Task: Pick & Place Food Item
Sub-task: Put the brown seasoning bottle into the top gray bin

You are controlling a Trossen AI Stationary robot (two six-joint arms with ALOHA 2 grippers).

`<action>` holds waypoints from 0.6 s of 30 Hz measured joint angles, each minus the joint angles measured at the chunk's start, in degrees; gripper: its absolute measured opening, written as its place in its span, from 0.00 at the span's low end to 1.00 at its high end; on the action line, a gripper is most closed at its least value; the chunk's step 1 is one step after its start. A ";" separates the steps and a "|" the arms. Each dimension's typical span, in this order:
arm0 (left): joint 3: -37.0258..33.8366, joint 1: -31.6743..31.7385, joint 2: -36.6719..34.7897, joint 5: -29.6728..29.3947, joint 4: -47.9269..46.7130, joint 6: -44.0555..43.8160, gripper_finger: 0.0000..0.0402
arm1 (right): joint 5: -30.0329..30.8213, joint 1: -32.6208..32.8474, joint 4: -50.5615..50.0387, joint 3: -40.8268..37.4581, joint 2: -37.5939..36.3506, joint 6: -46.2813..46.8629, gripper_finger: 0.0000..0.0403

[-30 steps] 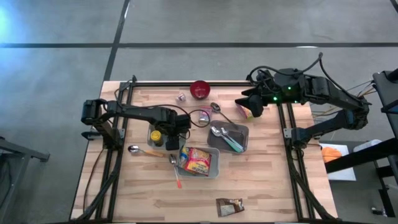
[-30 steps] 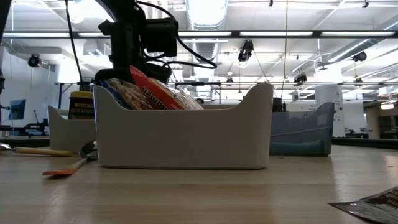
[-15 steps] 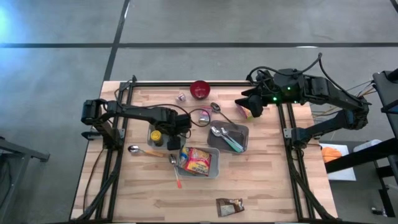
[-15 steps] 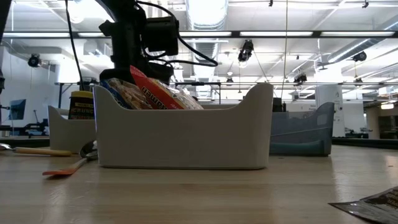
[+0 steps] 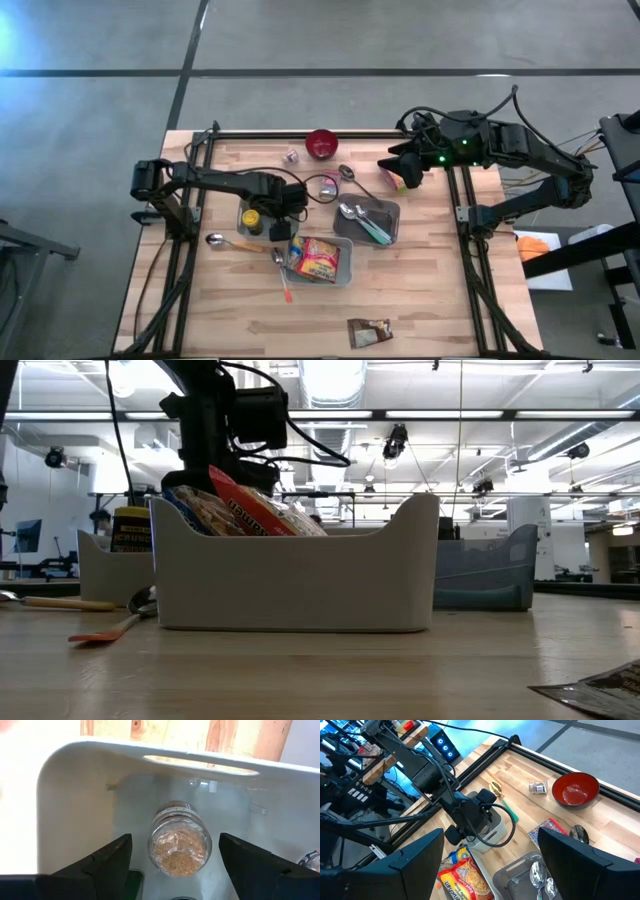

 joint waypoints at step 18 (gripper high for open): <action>11.01 0.02 -6.55 3.02 -16.47 -1.60 0.76 | -0.11 -0.02 -0.04 0.00 0.00 -0.33 0.79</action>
